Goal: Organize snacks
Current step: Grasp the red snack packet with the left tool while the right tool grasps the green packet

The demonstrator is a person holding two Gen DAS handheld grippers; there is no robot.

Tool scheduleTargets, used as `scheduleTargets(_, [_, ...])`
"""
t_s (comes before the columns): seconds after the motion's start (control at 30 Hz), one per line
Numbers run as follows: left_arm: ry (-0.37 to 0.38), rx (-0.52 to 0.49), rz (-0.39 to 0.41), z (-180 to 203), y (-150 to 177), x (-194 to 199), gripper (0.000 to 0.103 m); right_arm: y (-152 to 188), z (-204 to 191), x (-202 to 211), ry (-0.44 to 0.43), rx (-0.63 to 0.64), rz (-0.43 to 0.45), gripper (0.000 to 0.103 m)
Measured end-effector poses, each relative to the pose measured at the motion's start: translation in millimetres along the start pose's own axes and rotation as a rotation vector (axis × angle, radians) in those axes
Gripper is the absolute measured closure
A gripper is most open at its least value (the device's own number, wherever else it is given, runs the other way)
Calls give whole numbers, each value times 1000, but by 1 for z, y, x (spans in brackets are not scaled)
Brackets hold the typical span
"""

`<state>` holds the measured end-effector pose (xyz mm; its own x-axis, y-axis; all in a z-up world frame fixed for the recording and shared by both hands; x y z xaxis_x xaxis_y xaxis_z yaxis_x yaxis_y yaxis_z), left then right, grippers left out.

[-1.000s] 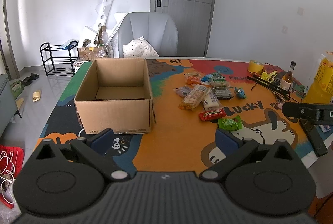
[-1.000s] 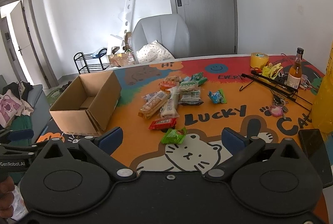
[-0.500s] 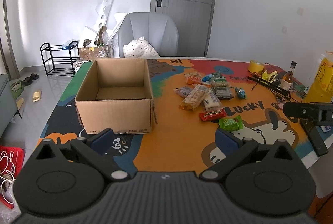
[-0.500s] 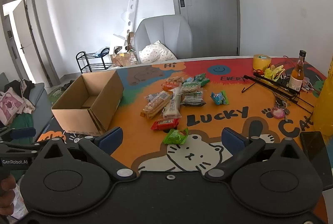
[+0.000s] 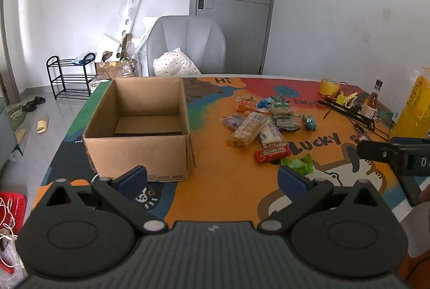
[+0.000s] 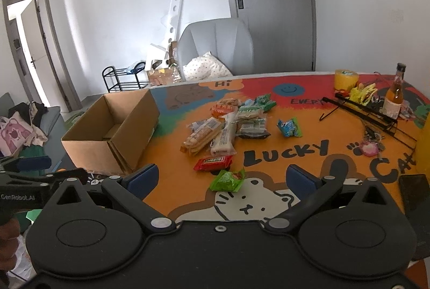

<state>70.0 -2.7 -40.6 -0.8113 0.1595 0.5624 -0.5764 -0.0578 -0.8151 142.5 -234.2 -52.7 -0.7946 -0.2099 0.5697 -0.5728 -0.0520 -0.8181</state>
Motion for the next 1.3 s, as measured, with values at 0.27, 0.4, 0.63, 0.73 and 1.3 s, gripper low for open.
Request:
scheduleTargets(0.27, [71, 33, -11, 8, -2, -37, 1, 3, 10, -32, -31, -37, -38, 0])
scheduleTargets(0.4, [97, 50, -21, 10, -3, -52, 2, 4, 8, -47, -54, -36, -64, 13])
scheduleTargets(0.63, [124, 76, -28, 10, -3, -73, 3, 14, 10, -79, -76, -60, -138, 23])
scheduleTargets(0.73, [131, 74, -41, 11, 0, -82, 7, 20, 12, -94, -86, -87, -178, 27])
scheduleTargets(1.3, [200, 113, -132, 17, 9, -138, 21, 35, 18, -153, -142, -179, -307, 73])
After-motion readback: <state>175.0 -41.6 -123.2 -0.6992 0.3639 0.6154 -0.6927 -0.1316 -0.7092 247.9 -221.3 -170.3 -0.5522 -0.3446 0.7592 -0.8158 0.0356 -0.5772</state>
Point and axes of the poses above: each gripper's, at about its wrist camera, not at the fingertips, and x roughly against the way its jaws point, z to its right, y to its underside, the point moved 8 cm from there along -x, roughly the way its jaws point, and after that the axes turned 8 degrees about y, right-handed, at the moved point
